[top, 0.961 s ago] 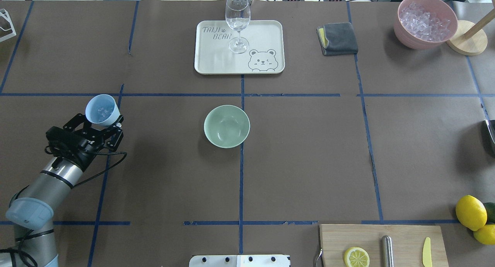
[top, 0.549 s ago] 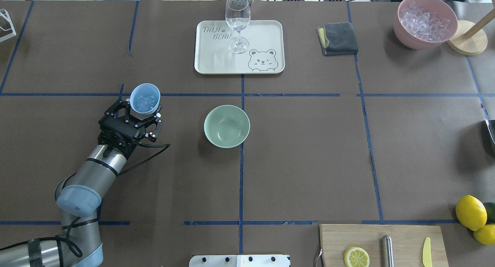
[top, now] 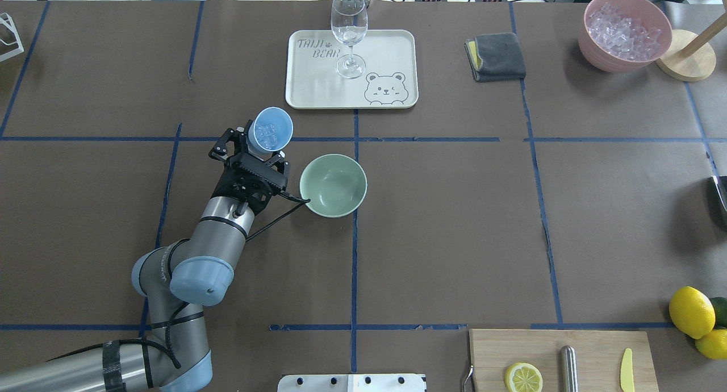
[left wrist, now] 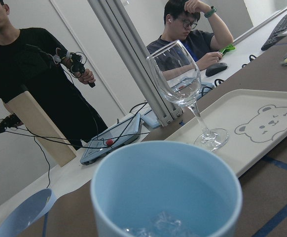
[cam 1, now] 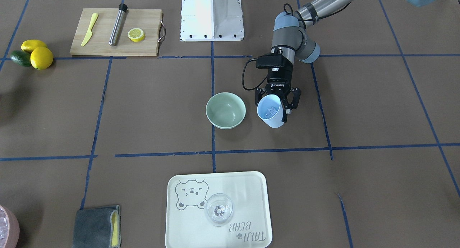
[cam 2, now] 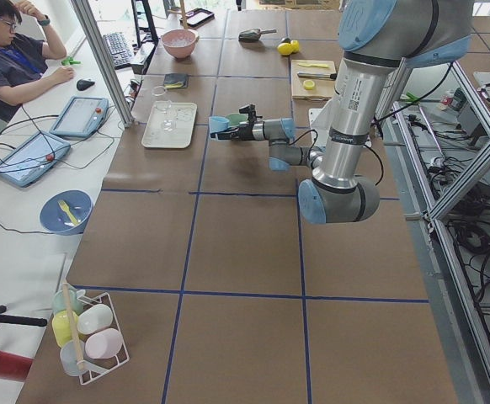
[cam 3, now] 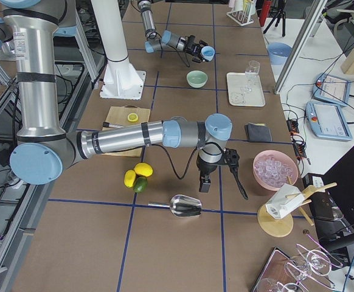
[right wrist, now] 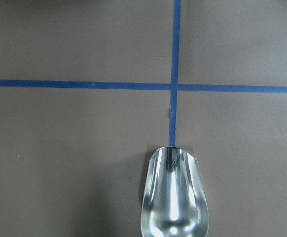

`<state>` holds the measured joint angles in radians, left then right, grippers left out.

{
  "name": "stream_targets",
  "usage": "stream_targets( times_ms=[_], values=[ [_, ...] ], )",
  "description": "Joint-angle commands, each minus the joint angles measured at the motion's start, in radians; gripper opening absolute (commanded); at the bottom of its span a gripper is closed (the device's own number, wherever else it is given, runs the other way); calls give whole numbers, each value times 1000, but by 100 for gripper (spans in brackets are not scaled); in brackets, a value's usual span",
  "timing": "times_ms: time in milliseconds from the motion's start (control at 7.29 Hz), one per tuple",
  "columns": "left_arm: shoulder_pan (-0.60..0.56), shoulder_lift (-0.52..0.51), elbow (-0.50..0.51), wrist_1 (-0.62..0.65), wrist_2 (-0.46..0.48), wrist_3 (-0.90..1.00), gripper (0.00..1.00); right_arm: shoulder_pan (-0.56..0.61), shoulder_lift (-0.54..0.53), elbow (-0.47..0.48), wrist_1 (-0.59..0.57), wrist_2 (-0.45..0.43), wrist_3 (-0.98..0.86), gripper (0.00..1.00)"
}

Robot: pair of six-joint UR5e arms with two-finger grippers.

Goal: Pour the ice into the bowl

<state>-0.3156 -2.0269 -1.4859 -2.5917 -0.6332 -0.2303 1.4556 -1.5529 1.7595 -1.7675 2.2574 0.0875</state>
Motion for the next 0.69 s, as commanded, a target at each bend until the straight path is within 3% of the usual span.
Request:
stream_targets(
  times_ms=[0,137,549],
  values=[
    [3,-12,-24,44,6,264,0,0,-1,-6,0,1,3,100],
    [10,-12,-24,44,4,462,0,0,2,-6,0,1,4,100],
    [20,-18,-49,45,6,759,0,5,7,-38,0,1,4,100]
  ],
)
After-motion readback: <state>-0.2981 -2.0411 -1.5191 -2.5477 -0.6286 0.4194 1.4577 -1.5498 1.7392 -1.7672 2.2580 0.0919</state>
